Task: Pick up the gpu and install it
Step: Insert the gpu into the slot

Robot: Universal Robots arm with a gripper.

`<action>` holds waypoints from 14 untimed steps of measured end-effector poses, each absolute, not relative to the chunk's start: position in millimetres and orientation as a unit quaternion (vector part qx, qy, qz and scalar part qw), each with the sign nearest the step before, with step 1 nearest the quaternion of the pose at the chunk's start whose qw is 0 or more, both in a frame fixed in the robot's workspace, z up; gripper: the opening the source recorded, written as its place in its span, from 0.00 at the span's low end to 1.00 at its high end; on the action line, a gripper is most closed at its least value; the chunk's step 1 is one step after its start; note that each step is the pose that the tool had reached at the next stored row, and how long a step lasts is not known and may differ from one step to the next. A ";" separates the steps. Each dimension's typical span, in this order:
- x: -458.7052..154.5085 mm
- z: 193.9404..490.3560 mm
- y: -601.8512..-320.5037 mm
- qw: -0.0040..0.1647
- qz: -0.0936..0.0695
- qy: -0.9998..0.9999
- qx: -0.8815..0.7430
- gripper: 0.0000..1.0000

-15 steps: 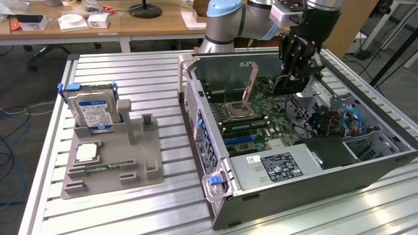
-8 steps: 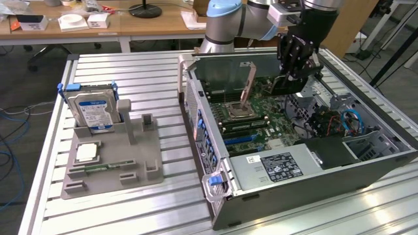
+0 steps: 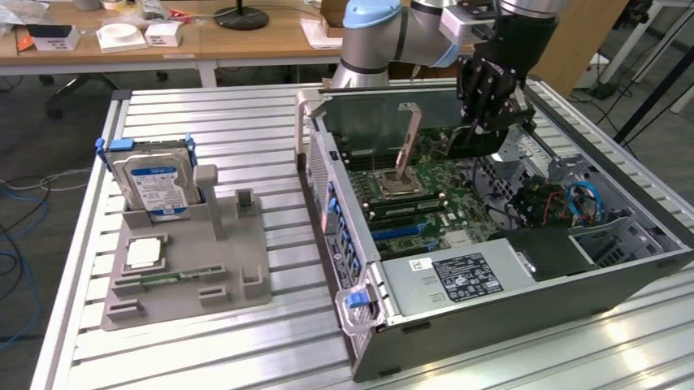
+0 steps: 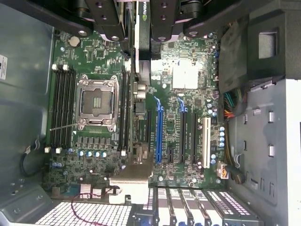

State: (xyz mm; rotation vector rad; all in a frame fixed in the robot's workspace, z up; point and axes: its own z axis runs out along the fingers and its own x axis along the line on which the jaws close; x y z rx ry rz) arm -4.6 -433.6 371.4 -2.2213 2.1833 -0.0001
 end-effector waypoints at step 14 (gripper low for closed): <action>-10.6 371.4 -433.6 0.014 -0.001 0.701 -0.713 0.26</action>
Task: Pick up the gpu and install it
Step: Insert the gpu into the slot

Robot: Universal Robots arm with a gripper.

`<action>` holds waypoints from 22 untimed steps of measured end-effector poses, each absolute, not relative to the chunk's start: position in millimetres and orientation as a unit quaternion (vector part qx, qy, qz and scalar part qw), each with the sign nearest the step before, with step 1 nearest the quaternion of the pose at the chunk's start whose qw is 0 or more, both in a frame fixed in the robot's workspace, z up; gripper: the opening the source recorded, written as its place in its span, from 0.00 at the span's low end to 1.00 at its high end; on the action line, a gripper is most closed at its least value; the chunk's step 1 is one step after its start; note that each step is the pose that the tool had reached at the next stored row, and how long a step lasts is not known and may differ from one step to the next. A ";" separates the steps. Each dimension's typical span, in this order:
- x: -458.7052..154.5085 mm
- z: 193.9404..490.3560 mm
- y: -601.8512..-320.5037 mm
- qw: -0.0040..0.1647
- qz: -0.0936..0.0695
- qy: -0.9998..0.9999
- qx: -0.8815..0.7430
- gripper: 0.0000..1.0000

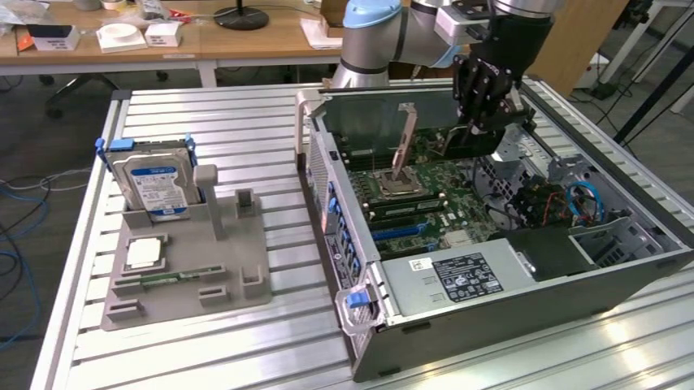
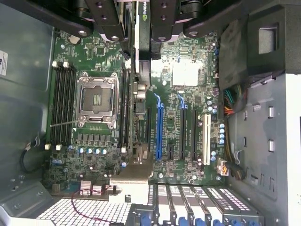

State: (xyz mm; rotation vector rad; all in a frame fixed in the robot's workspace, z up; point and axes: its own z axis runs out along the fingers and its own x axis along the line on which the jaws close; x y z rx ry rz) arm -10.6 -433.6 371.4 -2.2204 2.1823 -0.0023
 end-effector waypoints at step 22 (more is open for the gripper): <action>-20.6 370.5 -433.5 0.015 -0.002 0.715 -0.699 0.26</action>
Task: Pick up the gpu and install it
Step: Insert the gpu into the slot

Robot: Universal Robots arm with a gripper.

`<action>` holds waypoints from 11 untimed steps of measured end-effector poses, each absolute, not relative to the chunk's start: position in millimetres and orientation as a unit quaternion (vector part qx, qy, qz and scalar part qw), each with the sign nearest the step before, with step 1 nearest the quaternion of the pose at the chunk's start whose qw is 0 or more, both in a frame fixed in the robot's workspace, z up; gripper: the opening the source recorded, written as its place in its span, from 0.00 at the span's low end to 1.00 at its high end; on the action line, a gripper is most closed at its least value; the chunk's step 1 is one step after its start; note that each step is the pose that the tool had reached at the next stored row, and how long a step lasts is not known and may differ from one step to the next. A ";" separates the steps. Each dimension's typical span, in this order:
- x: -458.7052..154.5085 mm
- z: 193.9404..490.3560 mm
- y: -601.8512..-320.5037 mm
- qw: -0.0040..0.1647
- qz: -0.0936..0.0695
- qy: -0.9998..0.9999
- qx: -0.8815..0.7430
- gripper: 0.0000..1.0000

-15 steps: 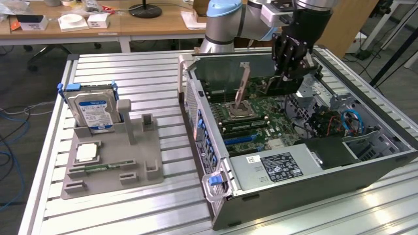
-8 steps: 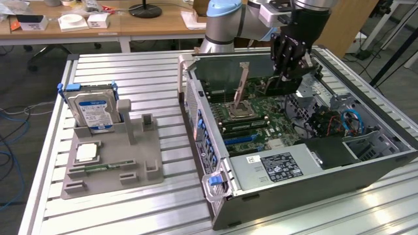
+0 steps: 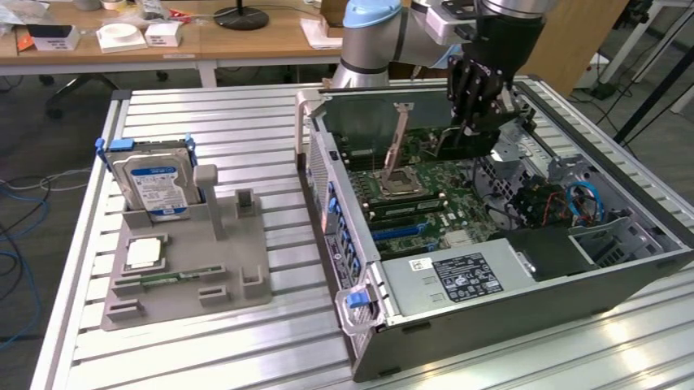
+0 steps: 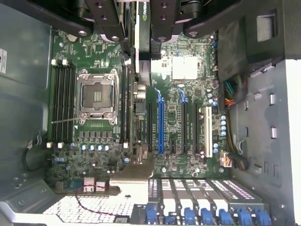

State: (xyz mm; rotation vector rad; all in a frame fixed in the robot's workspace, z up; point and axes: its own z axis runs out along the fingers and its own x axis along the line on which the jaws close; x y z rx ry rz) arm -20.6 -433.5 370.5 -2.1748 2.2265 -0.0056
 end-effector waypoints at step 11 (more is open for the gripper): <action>-25.0 361.2 -433.5 0.021 -0.009 0.728 -0.685 0.26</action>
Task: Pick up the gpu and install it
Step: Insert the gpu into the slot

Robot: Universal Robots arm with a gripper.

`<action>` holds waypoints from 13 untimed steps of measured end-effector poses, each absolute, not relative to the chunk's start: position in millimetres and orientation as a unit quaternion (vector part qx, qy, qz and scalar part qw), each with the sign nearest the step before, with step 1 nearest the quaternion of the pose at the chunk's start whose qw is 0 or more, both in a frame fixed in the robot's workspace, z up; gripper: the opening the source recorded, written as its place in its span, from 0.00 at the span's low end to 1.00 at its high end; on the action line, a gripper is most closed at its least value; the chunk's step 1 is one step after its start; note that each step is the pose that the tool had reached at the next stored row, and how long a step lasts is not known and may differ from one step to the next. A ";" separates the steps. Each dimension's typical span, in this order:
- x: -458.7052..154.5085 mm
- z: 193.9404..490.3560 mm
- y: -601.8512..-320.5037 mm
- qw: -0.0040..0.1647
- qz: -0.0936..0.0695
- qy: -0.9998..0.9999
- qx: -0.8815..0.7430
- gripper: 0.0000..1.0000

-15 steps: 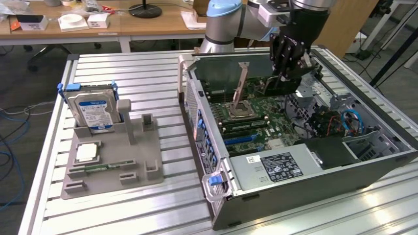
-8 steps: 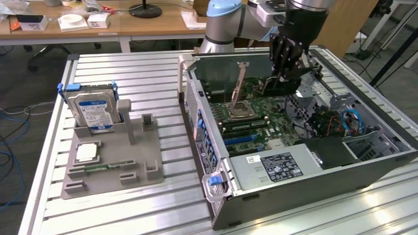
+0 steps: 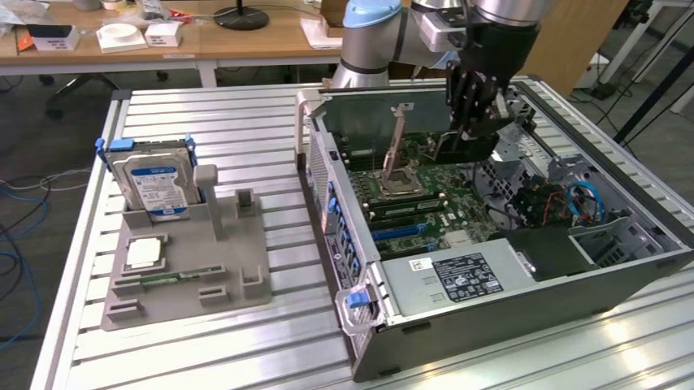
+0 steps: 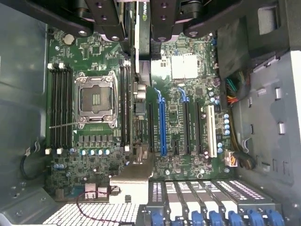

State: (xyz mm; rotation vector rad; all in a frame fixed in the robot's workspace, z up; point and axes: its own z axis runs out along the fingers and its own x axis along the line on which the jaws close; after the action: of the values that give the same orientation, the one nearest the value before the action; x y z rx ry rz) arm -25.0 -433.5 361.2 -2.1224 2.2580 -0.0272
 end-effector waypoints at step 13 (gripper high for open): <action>-49.6 344.6 -437.8 0.026 -0.016 0.731 -0.682 0.26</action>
State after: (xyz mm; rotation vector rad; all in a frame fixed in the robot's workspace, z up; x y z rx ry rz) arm -49.6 -437.8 344.6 -2.1082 2.2582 -0.0508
